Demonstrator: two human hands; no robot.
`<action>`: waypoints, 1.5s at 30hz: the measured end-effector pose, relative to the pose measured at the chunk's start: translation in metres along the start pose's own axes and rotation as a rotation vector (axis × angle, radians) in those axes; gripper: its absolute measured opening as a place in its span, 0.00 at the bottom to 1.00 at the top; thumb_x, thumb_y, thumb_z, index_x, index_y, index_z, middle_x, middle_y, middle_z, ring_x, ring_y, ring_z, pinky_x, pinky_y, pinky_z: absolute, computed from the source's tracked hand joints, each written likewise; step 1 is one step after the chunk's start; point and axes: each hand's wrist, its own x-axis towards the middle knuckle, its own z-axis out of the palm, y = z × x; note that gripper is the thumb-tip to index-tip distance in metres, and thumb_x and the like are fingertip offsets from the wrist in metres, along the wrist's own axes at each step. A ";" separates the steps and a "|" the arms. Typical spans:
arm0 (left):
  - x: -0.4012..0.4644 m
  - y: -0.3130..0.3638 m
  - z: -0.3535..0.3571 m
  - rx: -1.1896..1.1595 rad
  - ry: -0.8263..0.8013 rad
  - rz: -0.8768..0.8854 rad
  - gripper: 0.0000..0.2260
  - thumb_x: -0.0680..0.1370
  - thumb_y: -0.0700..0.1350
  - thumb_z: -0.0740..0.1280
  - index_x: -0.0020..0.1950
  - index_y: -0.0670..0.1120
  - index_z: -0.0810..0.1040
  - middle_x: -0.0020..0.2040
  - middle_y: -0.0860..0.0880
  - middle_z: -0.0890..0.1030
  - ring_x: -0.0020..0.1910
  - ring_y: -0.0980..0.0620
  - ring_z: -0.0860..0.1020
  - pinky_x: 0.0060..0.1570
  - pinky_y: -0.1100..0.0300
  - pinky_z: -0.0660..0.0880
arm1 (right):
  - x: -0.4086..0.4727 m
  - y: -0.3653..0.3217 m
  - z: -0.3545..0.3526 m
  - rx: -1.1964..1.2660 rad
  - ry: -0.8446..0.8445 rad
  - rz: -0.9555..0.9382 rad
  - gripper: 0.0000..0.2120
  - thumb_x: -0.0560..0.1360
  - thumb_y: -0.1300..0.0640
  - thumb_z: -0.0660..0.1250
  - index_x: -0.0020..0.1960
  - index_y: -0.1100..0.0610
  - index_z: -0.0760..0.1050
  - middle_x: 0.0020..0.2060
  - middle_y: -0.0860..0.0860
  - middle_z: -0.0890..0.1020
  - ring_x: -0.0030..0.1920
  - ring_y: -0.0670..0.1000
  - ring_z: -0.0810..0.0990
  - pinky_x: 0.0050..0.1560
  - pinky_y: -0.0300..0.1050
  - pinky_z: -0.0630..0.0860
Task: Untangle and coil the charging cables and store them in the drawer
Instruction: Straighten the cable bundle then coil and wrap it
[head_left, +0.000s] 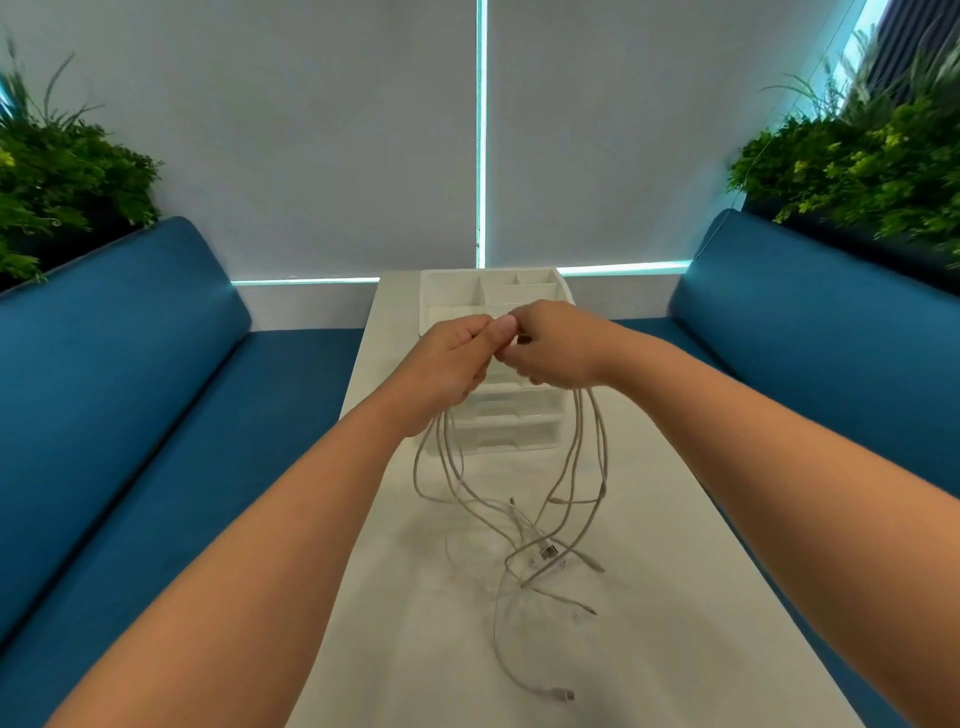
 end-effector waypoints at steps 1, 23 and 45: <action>0.001 0.003 0.000 -0.010 0.015 -0.002 0.16 0.81 0.57 0.59 0.42 0.47 0.76 0.28 0.53 0.66 0.26 0.56 0.61 0.26 0.63 0.60 | 0.003 -0.003 -0.003 0.033 0.007 0.004 0.14 0.80 0.53 0.59 0.59 0.59 0.78 0.48 0.52 0.82 0.46 0.49 0.78 0.43 0.38 0.70; -0.018 -0.041 -0.016 -0.038 0.020 0.024 0.15 0.82 0.54 0.59 0.45 0.43 0.70 0.31 0.51 0.65 0.29 0.56 0.66 0.44 0.58 0.77 | -0.002 0.031 -0.064 0.819 0.596 0.300 0.11 0.73 0.49 0.71 0.39 0.56 0.81 0.26 0.50 0.60 0.26 0.48 0.56 0.25 0.42 0.57; -0.016 -0.184 0.040 0.458 -0.207 -0.199 0.12 0.85 0.50 0.53 0.57 0.49 0.75 0.53 0.52 0.80 0.54 0.47 0.76 0.50 0.58 0.69 | -0.080 0.200 0.159 0.456 0.375 0.668 0.17 0.81 0.47 0.57 0.50 0.58 0.78 0.43 0.54 0.81 0.43 0.54 0.77 0.40 0.47 0.70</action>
